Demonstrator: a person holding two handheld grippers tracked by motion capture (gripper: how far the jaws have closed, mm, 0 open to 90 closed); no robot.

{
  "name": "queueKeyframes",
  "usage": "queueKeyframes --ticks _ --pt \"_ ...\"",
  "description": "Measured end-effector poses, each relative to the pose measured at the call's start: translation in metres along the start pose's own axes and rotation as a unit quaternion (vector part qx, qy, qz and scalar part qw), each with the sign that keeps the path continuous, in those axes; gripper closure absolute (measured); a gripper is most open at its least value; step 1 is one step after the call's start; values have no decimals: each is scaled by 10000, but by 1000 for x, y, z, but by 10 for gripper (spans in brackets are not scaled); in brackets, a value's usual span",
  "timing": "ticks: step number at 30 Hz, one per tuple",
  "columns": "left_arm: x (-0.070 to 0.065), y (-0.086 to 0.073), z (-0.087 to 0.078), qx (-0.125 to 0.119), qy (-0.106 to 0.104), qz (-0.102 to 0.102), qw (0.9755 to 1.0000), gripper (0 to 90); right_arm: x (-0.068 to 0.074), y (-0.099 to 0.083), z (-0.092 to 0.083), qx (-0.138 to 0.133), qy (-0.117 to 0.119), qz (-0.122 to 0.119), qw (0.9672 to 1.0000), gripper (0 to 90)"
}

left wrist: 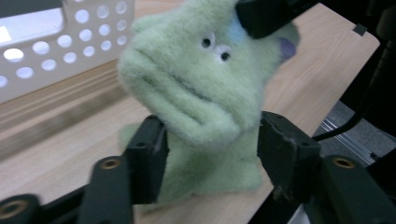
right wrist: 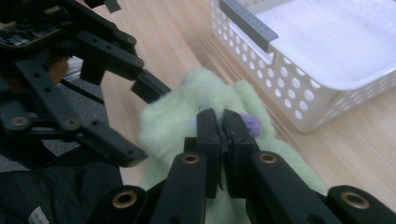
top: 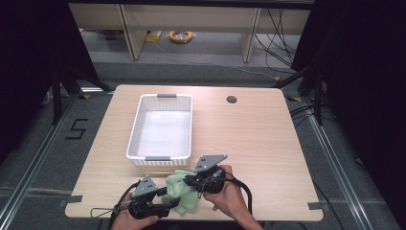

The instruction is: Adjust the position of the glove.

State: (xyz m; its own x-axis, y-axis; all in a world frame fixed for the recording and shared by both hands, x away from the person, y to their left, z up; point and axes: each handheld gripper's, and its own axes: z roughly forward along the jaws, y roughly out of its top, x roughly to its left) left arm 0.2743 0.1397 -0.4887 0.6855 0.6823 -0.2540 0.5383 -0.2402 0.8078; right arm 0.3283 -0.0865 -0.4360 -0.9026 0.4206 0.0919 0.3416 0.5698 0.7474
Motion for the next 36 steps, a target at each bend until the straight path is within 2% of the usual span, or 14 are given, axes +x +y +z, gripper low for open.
queueKeyframes --ticks 1,4,8,11,14,17,18,22,23,27,32,33,34,36 --pt "1 0 -1 36 -34 79 10000 546 2 0 0 -1 32 85 10000 871" --pt "4 1 -3 16 -49 79 10000 685 2 0 2 -79 43 -11 10000 871" --pt "11 3 -7 -12 -163 -41 9999 741 2 -3 1 -56 47 104 9999 871" --pt "14 4 -9 -75 -216 17 9997 759 5 -6 1 -10 136 203 9997 871" --pt "16 4 -14 106 -359 1 9993 762 8 -8 1 34 117 269 9996 871" --pt "21 -2 -19 183 -463 -153 9986 764 13 -10 5 52 210 336 9992 870" --pt "22 -4 -21 173 -387 -161 9990 764 16 -11 9 64 277 351 9990 870" --pt "29 -5 -25 283 -440 -184 9985 765 22 -14 20 194 375 407 9983 863" --pt "30 -7 -24 204 -435 -202 9986 765 21 -15 23 173 409 363 9984 859" --pt "35 -6 -22 407 -411 -186 9982 765 22 -19 29 311 382 384 9980 794" --pt "36 -7 -21 370 -345 -193 9985 766 13 -21 20 369 229 230 9988 701" --pt "35 -8 -19 293 -321 -199 9989 765 11 -21 18 391 173 254 9988 684" --pt "37 -7 -20 435 -409 -179 9981 765 7 -23 15 421 137 288 9986 675" --pt "37 -7 -19 391 -378 -187 9983 766 2 -27 11 482 76 297 9984 655"
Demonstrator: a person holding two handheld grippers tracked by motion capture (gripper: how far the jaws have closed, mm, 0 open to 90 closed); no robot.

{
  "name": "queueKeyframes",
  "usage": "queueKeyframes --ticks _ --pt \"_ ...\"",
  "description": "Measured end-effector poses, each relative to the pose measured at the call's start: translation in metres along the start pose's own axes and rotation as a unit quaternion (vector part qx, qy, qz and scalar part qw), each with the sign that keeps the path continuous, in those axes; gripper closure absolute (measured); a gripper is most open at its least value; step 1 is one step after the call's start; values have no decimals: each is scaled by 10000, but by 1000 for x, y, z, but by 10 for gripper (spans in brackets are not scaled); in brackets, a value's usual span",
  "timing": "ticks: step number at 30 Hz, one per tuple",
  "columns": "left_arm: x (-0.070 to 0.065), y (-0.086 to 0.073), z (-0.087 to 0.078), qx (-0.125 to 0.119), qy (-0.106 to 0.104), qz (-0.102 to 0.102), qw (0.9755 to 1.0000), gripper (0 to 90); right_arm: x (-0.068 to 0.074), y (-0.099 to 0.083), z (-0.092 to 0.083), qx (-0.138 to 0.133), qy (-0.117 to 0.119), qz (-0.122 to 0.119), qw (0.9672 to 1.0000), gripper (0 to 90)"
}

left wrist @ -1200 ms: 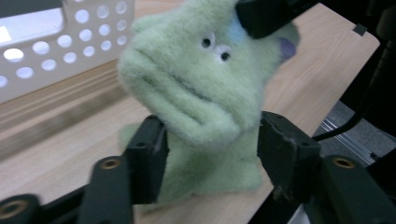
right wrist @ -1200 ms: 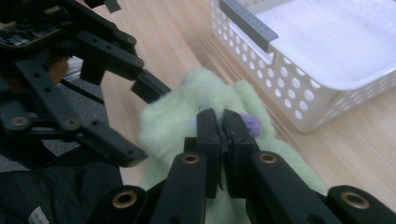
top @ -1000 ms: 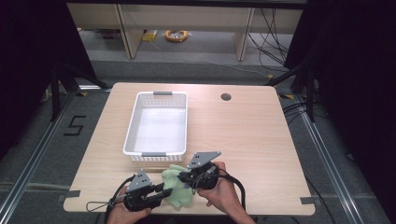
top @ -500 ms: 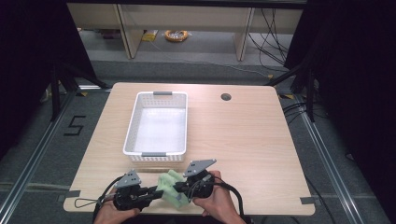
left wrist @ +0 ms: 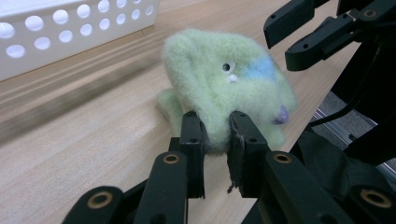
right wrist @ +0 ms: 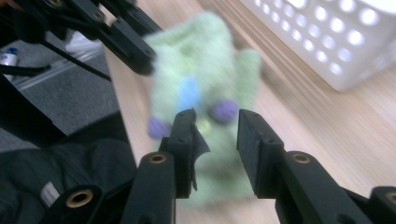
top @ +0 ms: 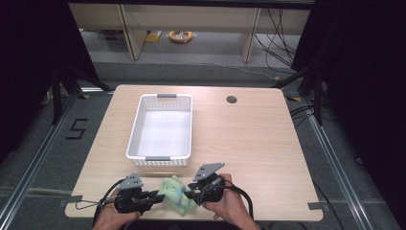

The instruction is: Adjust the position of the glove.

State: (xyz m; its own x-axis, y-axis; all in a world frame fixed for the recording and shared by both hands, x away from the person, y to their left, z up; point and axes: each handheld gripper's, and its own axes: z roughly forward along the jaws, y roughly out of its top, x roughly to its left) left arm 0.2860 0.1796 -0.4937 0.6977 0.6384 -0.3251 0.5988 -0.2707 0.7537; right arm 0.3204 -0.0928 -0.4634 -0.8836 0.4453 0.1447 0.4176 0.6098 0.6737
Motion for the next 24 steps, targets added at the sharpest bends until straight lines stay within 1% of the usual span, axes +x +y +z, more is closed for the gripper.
queueKeyframes --ticks 1,2,3,4,5,6,7,8,9,10,11,12,13,14,15,16,17,18,19,20,21,22,23,24 --pt "0 0 0 10 -3 -3 10000 765 -2 -2 0 25 -37 43 10000 643" --pt "0 0 0 13 -3 -5 10000 765 -4 -4 2 48 -28 3 10000 642" --pt "-1 0 0 27 36 -8 10000 765 -5 -5 2 99 7 95 9999 639" --pt "-1 1 0 38 57 -7 10000 765 -6 -7 5 49 38 131 9999 633" --pt "-1 1 0 45 59 10 10000 766 -7 -8 7 171 55 140 9997 632" --pt "-1 0 1 3 -14 5 10000 766 -9 -9 10 180 87 133 9997 634" --pt "0 0 1 33 -23 0 10000 766 -10 -9 12 185 147 136 9996 636" --pt "-1 0 1 23 -3 -32 10000 766 -11 -10 13 227 151 204 9994 640" --pt "0 0 1 42 -13 -44 10000 766 -11 -10 14 252 183 246 9992 648" --pt "0 1 1 55 -35 9 10000 766 -12 -11 15 248 248 244 9991 656" --pt "0 1 1 42 -17 2 10000 767 -13 -12 16 236 246 221 9992 669" --pt "0 1 2 52 -30 0 10000 767 -14 -12 17 268 296 192 9990 688" --pt "1 1 2 72 -22 21 10000 767 -14 -13 18 303 270 234 9989 717" --pt "1 1 3 50 -1 26 10000 767 -15 -13 19 294 329 150 9989 770" --pt "1 2 3 61 -6 38 10000 767 -16 -13 19 266 327 119 9990 811" --pt "1 2 3 67 -13 41 10000 767 -16 -13 19 270 319 93 9991 827" --pt "1 2 3 57 -20 40 10000 768 -16 -13 19 263 293 45 9992 836" --pt "1 3 3 7 0 23 10000 768 -15 -12 17 267 222 52 9994 841" --pt "1 4 2 46 -42 1 10000 768 -14 -11 16 254 203 -50 9995 843" --pt "1 5 2 -49 5 9 10000 768 -12 -11 14 241 183 -71 9995 843" --pt "3 9 0 -52 -36 32 10000 769 -9 -10 11 186 148 -99 9997 844" --pt "4 12 0 -117 -14 1 9999 769 -5 -8 6 169 167 -119 9996 843" --pt "6 16 -1 -80 -64 38 9999 769 -1 -8 4 109 190 -185 9996 843" --pt "7 19 0 -124 -93 62 9999 769 4 -7 1 93 220 -205 9995 844"
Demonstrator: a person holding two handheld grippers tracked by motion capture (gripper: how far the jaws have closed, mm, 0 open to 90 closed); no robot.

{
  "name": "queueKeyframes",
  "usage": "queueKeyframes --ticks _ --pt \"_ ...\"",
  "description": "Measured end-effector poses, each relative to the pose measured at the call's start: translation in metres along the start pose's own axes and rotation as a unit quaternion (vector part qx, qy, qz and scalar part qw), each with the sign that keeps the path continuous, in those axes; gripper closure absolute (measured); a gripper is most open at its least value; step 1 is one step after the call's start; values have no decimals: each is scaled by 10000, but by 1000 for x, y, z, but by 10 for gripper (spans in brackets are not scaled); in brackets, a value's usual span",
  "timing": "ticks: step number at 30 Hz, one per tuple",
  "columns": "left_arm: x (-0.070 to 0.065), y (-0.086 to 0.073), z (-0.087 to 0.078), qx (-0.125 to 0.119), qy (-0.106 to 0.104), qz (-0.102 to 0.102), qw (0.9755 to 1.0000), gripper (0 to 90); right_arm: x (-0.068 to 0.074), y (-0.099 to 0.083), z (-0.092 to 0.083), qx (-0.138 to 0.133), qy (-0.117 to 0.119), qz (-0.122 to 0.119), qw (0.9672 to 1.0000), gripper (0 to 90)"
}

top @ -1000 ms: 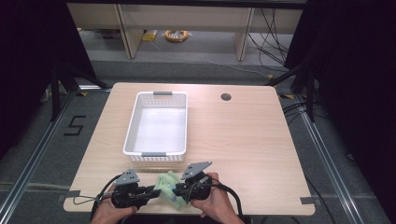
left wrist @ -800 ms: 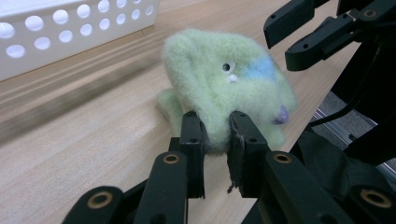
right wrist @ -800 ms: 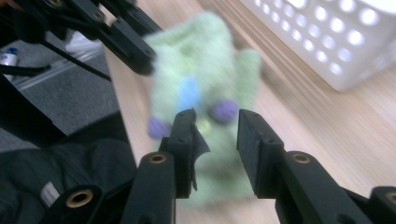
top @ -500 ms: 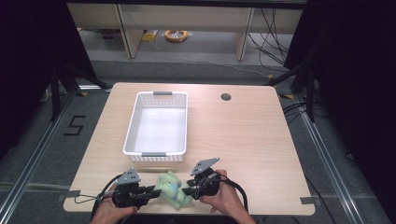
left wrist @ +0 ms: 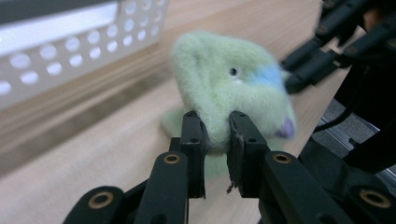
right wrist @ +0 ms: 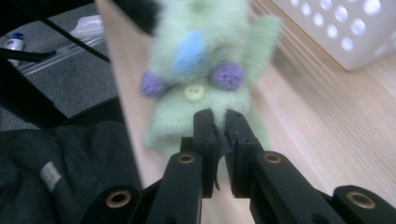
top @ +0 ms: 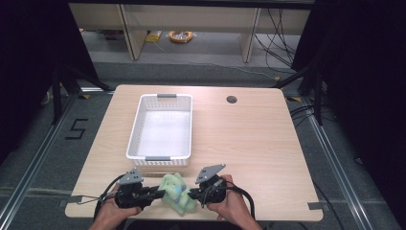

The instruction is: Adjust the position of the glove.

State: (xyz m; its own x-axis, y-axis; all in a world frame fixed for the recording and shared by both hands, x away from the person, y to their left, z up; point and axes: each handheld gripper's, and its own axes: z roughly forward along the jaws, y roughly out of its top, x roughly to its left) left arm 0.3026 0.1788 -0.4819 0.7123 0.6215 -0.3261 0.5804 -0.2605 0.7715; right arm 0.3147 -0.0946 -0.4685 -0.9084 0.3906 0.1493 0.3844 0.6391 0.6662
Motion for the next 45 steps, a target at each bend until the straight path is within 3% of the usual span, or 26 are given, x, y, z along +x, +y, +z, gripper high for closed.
queueKeyframes --ticks 3,6,13,17,20,23,25,29,31,34,36,40,45 --pt "3 11 3 108 -35 91 9999 769 12 1 -1 -76 74 -60 9999 845" --pt "2 20 9 151 -37 130 9998 770 21 1 5 -117 202 71 9997 847" --pt "0 34 21 315 -81 390 9987 771 24 1 17 -217 211 270 9992 848" --pt "-1 32 28 376 -157 344 9986 770 27 -2 23 -292 215 327 9988 842" --pt "2 26 31 554 -152 343 9978 755 26 -4 25 -254 216 308 9990 818" --pt "6 23 30 430 -190 134 9988 708 26 -4 22 -195 246 351 9989 765" --pt "8 24 25 434 -114 153 9989 650 25 -4 17 -198 243 356 9989 727" --pt "7 21 16 362 31 92 9993 534 19 0 2 -408 184 357 9984 708" --pt "5 19 12 277 110 17 9996 479 13 3 -3 -509 76 234 9984 708" --pt "1 15 6 229 119 29 9997 483 2 7 -9 -564 -69 230 9981 708" --pt "-4 12 2 228 149 125 9996 475 -7 10 -8 -586 -160 290 9977 701" --pt "-17 -1 -1 277 156 31 9995 439 -26 14 -1 -544 -145 252 9981 686" --pt "-28 -17 1 418 172 29 9990 429 -40 20 14 -446 -198 454 9978 657"
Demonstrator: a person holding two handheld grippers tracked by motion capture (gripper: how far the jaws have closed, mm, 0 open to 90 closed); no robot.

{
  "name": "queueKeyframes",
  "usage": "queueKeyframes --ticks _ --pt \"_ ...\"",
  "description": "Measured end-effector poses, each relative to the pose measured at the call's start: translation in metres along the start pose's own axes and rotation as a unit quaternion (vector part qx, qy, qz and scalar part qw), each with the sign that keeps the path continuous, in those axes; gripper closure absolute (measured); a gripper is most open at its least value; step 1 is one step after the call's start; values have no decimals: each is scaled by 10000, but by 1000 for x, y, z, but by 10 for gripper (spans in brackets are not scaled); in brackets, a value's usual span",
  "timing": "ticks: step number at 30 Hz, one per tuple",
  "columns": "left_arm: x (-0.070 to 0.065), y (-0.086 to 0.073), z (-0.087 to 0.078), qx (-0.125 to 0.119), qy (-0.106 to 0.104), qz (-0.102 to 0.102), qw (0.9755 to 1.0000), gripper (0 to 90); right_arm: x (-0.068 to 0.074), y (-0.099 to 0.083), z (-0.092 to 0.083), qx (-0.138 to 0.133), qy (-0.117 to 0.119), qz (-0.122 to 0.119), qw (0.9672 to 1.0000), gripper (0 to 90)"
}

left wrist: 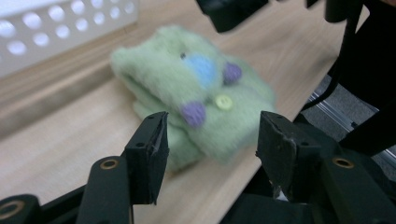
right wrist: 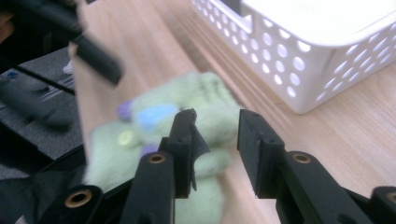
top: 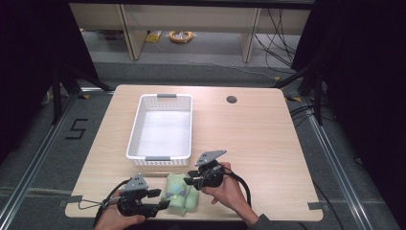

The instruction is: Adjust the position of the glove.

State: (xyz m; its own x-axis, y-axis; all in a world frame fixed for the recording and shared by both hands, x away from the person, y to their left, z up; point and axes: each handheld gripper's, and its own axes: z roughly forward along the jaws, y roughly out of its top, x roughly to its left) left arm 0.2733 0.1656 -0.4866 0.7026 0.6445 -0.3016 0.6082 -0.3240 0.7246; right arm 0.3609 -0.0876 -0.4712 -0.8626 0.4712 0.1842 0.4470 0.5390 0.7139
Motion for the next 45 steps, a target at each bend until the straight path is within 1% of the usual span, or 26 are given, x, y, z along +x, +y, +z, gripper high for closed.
queueKeyframes --ticks 2,5,8,13,14,16,17,19,20,21,22,23,24,25,27,30,31,32,34,35,36,37,38,39,42,45 --pt "-2 -3 2 -4 17 45 10000 425 -3 3 6 27 61 -25 10000 643" --pt "-4 -6 7 117 95 14 9999 412 -4 5 11 40 92 235 9997 623" --pt "-4 -6 12 196 229 247 9992 428 -6 8 18 51 108 362 9993 606" --pt "-2 -9 19 360 341 341 9982 501 -8 6 29 296 117 526 9981 590" --pt "0 -9 18 321 261 345 9985 529 -8 5 31 358 138 526 9979 601" --pt "1 -9 18 145 314 281 9990 619 -8 2 33 412 94 620 9972 639" --pt "1 -9 17 175 344 271 9989 658 -9 1 34 432 101 650 9969 665" --pt "3 -10 16 225 368 440 9981 719 -9 1 34 418 164 662 9968 754" --pt "2 -10 17 159 356 389 9985 748 -11 0 34 398 263 658 9967 803" --pt "3 -10 16 215 430 463 9978 775 -11 -1 33 364 191 613 9973 857" --pt "1 -10 16 160 422 363 9983 796 -12 -1 32 295 223 540 9979 872" --pt "1 -10 16 123 406 362 9984 813 -15 -1 33 206 219 236 9993 879" --pt "2 -9 14 155 384 478 9980 825 -15 -1 32 203 217 216 9993 884" --pt "2 -9 14 85 404 416 9983 831 -15 -1 31 208 232 171 9994 886" --pt "2 -9 12 95 399 481 9980 841 -14 -1 28 160 196 218 9994 889" --pt "2 -8 10 -19 395 361 9986 845 -12 1 22 90 201 136 9997 892" --pt "3 -7 8 -110 396 363 9985 845 -7 1 18 163 213 458 9986 892" --pt "2 -6 7 -185 424 345 9983 845 -4 2 13 154 205 497 9984 892" --pt "2 -5 4 -278 362 292 9985 845 -1 3 5 -4 188 380 9991 893" --pt "2 -4 2 -314 367 341 9983 846 0 4 1 -42 167 329 9993 893" --pt "2 -2 1 -321 384 335 9982 846 3 4 -3 -117 171 306 9993 893" --pt "4 0 0 -360 293 269 9986 847 7 3 -9 -122 183 341 9992 893" --pt "5 2 -2 -385 333 240 9984 848 10 1 -14 -197 226 298 9991 893" --pt "8 4 -2 -424 307 300 9982 849 15 0 -18 -222 230 326 9990 893" --pt "16 10 -3 -458 277 311 9981 851 24 -8 -27 -334 181 287 9989 894" --pt "20 15 -2 -341 207 390 9984 853 33 -16 -30 -383 192 339 9985 895"
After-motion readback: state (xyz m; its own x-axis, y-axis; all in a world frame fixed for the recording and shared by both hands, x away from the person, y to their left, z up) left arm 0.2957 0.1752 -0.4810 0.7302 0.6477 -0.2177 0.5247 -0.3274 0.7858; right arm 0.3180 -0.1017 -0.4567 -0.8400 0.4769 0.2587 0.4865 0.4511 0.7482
